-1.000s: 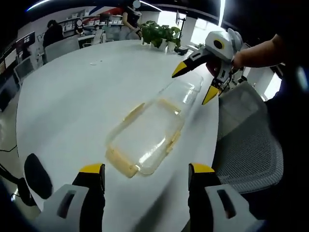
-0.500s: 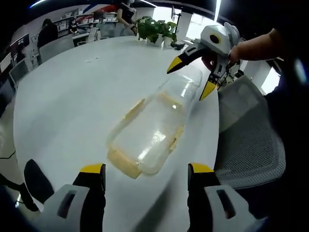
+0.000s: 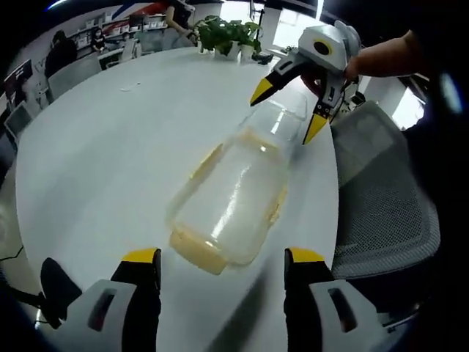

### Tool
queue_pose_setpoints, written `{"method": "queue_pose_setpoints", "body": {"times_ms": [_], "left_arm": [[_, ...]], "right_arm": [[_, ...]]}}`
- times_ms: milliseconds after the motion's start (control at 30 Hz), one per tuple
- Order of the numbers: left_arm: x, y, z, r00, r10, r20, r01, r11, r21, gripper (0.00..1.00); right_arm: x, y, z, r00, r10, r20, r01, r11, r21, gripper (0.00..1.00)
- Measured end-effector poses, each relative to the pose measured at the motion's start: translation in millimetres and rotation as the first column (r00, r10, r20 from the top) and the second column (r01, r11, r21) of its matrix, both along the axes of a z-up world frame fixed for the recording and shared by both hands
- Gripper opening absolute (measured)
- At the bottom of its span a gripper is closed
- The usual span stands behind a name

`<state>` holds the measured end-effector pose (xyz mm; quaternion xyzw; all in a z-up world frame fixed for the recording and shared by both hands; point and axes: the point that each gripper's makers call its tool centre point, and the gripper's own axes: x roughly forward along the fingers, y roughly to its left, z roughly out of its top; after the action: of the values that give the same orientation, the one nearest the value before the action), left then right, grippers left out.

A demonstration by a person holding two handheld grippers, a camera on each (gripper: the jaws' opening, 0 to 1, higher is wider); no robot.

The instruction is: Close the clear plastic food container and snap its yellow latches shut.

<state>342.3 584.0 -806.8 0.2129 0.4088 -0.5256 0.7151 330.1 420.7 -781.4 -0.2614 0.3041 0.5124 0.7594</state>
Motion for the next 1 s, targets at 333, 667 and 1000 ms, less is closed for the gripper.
{"method": "queue_pose_setpoints", "body": {"times_ms": [333, 667, 1000], "left_arm": [[3.2, 2.2, -1.2, 0.999, -0.044, 0.008, 0.043, 0.999, 0.024, 0.68], [6.6, 0.8, -1.6, 0.997, -0.079, 0.022, 0.078, 0.996, 0.044, 0.67], [5.7, -2.6, -10.1, 0.988, -0.153, 0.028, 0.150, 0.984, 0.095, 0.67]], "right_arm": [[-2.9, 3.5, -5.5, 0.999, 0.035, -0.006, -0.036, 0.999, -0.026, 0.58], [-3.0, 0.7, -10.2, 0.998, 0.056, -0.017, -0.057, 0.996, -0.062, 0.58], [-6.4, -1.0, -18.8, 0.993, 0.113, -0.012, -0.114, 0.985, -0.128, 0.55]]}}
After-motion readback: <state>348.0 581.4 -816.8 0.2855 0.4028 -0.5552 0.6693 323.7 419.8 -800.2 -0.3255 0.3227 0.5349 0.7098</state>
